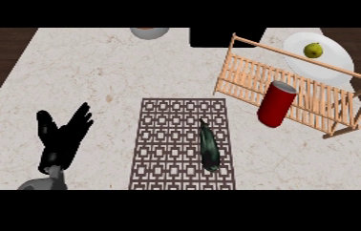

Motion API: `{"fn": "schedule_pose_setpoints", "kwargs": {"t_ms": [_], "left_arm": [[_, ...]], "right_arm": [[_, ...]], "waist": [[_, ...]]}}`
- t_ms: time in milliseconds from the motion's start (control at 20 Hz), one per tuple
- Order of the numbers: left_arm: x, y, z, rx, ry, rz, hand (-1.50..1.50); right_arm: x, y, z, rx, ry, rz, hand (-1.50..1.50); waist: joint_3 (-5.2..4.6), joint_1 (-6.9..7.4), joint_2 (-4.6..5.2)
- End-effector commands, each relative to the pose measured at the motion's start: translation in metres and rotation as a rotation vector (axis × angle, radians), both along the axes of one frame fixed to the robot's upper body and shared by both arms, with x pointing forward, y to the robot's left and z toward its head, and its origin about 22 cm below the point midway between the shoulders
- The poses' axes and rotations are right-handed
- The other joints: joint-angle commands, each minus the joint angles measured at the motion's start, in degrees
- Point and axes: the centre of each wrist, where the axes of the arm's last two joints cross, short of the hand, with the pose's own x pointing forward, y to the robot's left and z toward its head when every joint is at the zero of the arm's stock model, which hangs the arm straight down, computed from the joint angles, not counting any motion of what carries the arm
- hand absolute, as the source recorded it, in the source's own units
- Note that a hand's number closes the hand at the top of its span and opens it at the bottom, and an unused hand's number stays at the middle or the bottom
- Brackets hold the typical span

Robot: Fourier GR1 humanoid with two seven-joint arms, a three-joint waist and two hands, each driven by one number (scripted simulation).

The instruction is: Pick the can from the placemat and place it in the tiered shelf

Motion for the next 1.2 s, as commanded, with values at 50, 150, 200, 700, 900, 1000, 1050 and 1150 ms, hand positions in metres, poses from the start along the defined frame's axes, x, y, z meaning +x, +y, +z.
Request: {"fn": "schedule_pose_setpoints", "kwargs": {"t_ms": [50,150,200,700,900,1000,1050,1150], "left_arm": [[0.001,0.0,0.004,0.0,-0.003,-0.002,0.0],[0.002,-0.004,-0.01,0.016,0.017,-0.01,0.0],[0.003,-0.006,-0.005,-0.004,0.0,-0.001,0.0],[-0.006,-0.004,0.003,-0.006,0.008,0.016,0.0],[-0.01,0.007,0.002,0.001,-0.022,0.028,0.0],[0.001,0.011,0.01,-0.005,0.012,0.015,0.0],[-0.002,0.007,0.0,-0.002,0.025,0.036,0.0],[-0.004,0.001,-0.007,0.019,0.007,0.01,0.0]], "right_arm": [[-0.009,-0.03,0.024,0.163,-0.129,-0.058,-1.5],[-0.01,-0.023,0.028,0.121,-0.163,-0.123,-1.5],[-0.029,-0.039,0.023,0.115,-0.162,-0.142,-1.5],[-0.105,-0.124,0.037,0.208,-0.262,-0.416,-1.5],[-0.146,-0.157,0.036,0.237,-0.266,-0.407,-1.5],[-0.162,-0.156,0.044,0.258,-0.249,-0.355,-1.5],[-0.168,-0.173,0.036,0.254,-0.26,-0.338,-1.5],[-0.177,-0.187,0.033,0.232,-0.261,-0.34,-1.5]], "waist": [[0.02,0.1,0.0],[-0.03,-0.07,0.04],[-0.01,-0.56,-0.12],[0.05,-1.06,-0.35],[0.05,-1.14,-0.32],[0.02,-1.07,-0.29],[0.04,-1.16,-0.23],[0.02,-1.0,-0.16]]}}
